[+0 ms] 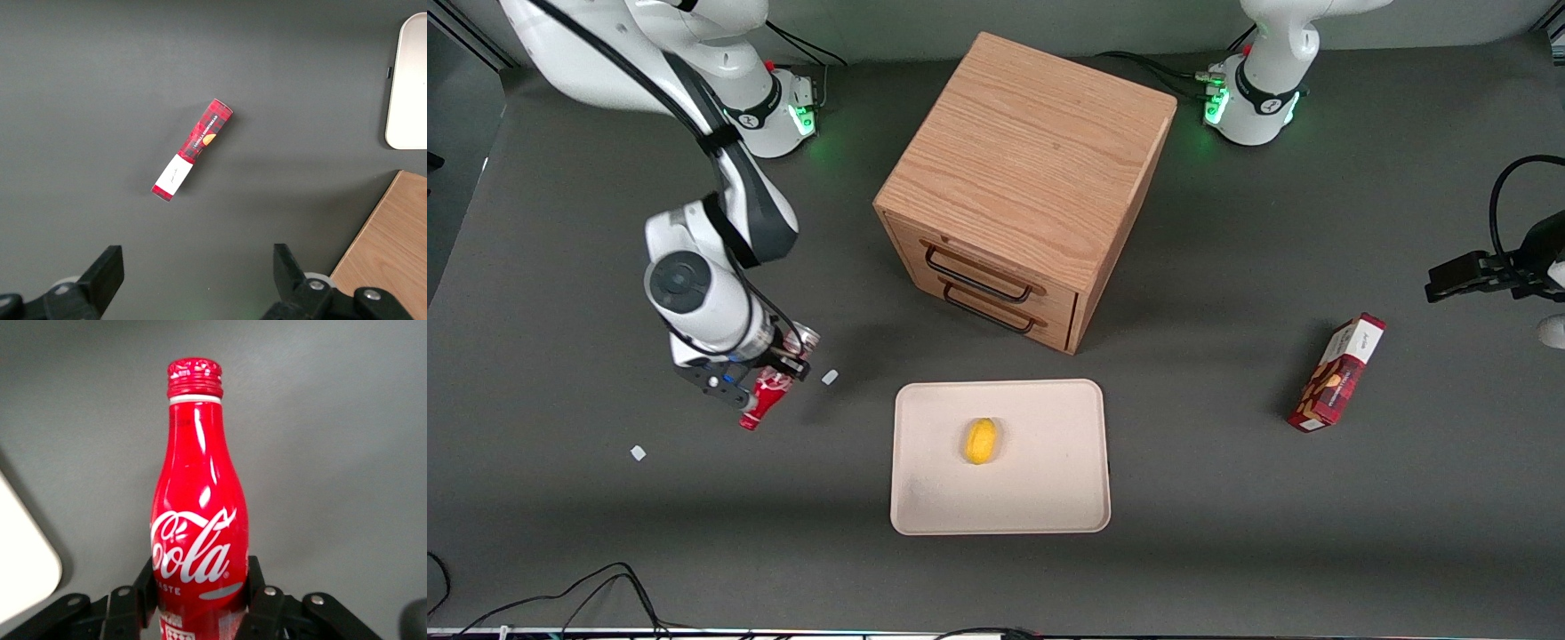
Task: Place coke bottle on tray
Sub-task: 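Lift the bottle upright off the table with the right gripper, then carry the bottle over the white tray beside the lemon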
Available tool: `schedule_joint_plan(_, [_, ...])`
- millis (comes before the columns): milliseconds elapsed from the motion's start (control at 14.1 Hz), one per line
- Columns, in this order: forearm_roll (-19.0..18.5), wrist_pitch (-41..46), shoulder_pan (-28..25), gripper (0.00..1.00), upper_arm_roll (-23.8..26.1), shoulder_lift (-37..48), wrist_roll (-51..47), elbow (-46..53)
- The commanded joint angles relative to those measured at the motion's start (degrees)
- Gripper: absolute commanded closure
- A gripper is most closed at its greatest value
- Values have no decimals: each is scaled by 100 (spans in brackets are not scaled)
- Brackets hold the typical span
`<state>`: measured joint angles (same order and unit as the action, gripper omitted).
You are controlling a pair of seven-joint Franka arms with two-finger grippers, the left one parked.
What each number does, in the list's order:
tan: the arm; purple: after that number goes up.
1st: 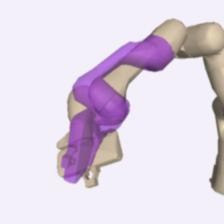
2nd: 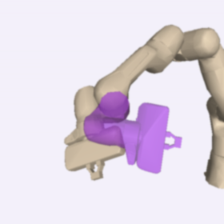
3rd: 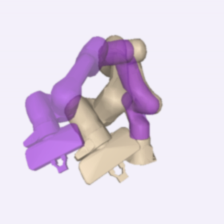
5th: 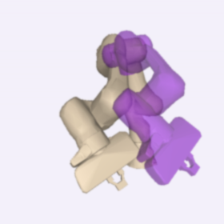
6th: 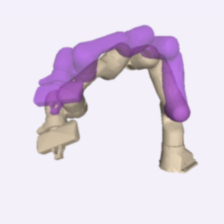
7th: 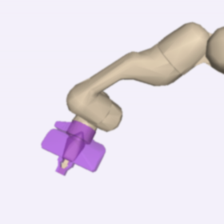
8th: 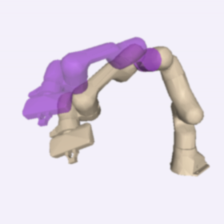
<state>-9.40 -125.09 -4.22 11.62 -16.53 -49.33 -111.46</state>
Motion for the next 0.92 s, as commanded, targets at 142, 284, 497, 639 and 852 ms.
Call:
schedule_joint_plan(142, [623, 2266, 474, 100, 350, 625, 1169, 1237])
schedule_joint_plan(284, [720, 2865, 492, 100, 350, 599, 1206, 1835])
schedule_joint_plan(497, [755, 3227, 483, 100, 350, 328, 1233, 2583])
schedule_joint_plan(639, [773, 3526, 413, 100, 358, -207, 1233, 3293])
schedule_joint_plan(852, [694, 3580, -130, 100, 306, -1296, 1171, 4305])
